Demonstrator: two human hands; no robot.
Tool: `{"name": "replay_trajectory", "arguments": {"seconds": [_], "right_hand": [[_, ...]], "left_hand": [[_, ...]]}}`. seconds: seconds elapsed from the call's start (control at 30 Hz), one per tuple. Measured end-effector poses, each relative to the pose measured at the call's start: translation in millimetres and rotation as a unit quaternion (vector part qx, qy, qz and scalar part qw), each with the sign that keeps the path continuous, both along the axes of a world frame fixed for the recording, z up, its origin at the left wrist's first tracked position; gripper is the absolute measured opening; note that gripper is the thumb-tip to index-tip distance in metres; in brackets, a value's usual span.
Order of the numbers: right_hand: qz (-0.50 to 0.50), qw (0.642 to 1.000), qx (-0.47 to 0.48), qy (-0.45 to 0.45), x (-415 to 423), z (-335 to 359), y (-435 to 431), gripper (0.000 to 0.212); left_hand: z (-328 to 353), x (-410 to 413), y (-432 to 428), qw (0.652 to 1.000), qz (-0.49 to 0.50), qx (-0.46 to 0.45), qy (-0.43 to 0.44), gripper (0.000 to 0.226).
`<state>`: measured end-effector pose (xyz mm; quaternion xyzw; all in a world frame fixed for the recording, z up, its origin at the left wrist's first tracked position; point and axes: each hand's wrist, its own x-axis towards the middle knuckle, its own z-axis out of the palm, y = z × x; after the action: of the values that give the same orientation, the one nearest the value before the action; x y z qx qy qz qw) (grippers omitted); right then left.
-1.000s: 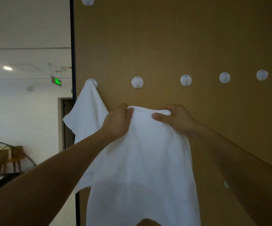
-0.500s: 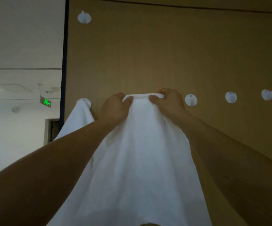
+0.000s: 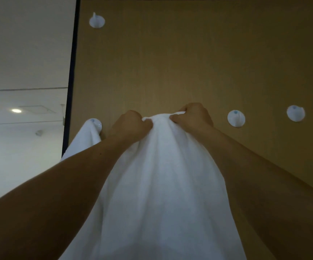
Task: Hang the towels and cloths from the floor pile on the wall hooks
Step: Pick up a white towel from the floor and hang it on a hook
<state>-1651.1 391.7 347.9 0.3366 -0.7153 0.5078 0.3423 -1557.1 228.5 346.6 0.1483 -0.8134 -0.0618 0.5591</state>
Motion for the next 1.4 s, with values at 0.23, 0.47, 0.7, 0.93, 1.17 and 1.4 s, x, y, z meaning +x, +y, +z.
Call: {"name": "replay_trajectory", "arguments": {"seconds": [0.23, 0.47, 0.7, 0.93, 1.17, 1.4], "right_hand": [[-0.131, 0.984, 0.051, 0.113, 7, -11, -3, 0.031], [-0.049, 0.957, 0.095, 0.270, 2, -33, -9, 0.024], [0.035, 0.970, 0.143, 0.192, 0, -31, -2, 0.035], [0.125, 0.989, 0.069, 0.024, 5, -32, -11, 0.032], [0.027, 0.990, 0.104, 0.092, 5, -57, -19, 0.017], [0.072, 0.991, 0.016, 0.110, 4, -100, -26, 0.039]], "left_hand": [[-16, -3, 17, 0.999, -0.016, -0.030, -0.017, 0.035], [-35, -10, 20, 0.962, 0.003, -0.266, 0.067, 0.024], [-26, 6, 36, 0.984, -0.138, -0.111, -0.035, 0.025], [-19, 11, 39, 0.964, -0.230, 0.129, -0.025, 0.017], [-54, 2, 35, 0.989, -0.149, -0.020, -0.011, 0.029], [-95, 1, 38, 0.979, -0.189, -0.006, 0.080, 0.036]]}}
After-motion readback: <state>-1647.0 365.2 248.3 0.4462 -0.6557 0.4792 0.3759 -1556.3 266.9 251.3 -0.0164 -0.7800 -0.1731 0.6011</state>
